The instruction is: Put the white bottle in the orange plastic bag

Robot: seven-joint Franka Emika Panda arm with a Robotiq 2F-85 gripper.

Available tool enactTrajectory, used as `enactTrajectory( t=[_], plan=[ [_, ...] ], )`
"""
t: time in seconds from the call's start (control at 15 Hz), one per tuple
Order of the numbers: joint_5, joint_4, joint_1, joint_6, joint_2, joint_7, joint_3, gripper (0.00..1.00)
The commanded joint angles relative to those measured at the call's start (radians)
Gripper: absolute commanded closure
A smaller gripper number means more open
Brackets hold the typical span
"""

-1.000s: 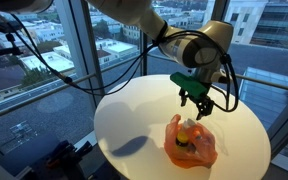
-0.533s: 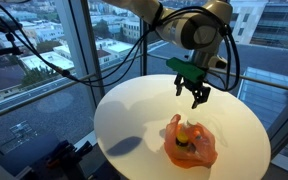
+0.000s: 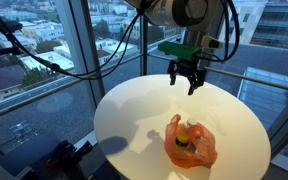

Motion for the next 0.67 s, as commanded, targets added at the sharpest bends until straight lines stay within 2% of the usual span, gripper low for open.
enactTrajectory(
  t=[0.0,0.6],
  plan=[
    [-0.030,-0.078,0.013,-0.023,-0.107,-0.045,0.007,0.00],
    [-0.024,-0.237,0.050,-0.133,-0.350,-0.066,0.019,0.00]
  ],
)
